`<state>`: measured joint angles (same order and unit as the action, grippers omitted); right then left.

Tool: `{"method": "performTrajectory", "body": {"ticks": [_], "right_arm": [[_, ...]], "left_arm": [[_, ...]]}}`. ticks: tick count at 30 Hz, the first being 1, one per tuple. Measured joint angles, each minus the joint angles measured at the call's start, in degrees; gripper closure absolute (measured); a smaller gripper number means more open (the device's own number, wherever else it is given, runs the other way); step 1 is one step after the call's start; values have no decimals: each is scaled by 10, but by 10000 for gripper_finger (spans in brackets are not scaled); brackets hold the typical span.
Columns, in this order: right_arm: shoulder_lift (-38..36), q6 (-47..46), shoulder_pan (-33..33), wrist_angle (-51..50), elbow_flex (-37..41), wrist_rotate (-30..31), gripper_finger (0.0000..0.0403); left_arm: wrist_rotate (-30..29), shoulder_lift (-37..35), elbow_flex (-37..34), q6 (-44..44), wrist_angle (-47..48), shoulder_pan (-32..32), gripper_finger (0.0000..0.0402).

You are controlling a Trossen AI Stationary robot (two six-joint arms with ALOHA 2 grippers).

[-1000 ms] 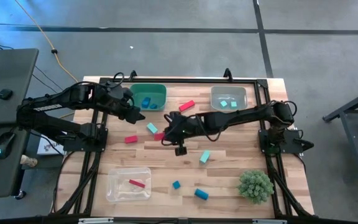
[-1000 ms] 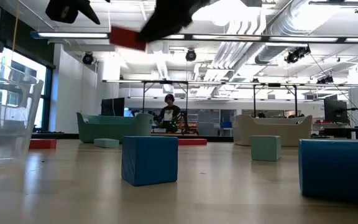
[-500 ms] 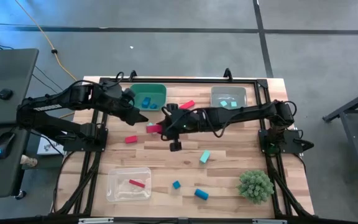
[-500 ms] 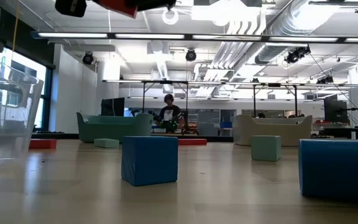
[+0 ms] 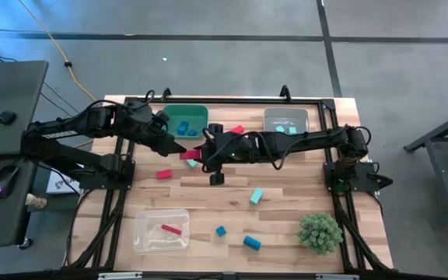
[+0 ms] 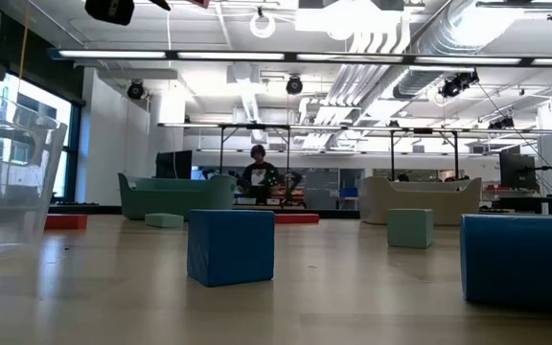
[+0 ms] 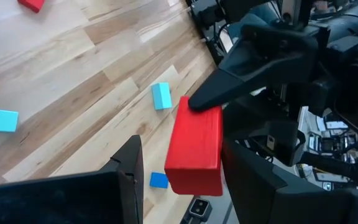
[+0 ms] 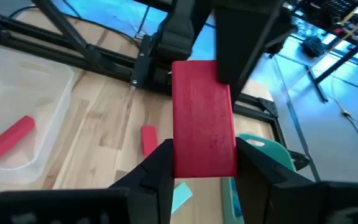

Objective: Sort & place blocks by color
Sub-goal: Put the red block into the transparent bin

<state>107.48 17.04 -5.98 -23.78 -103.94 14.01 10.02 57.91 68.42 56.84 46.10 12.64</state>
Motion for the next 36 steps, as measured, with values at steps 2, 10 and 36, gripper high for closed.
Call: {"method": "performTrajectory", "body": {"ticks": [2,10,36], "right_arm": [[0,0,0,7,0,12,295],[0,-9,5,26,0,24,295],[0,-2,8,54,1,26,269]], "left_arm": [[0,0,0,0,0,0,266],[2,0,0,0,-25,0,266],[-15,-1,0,-56,-34,0,349]]}}
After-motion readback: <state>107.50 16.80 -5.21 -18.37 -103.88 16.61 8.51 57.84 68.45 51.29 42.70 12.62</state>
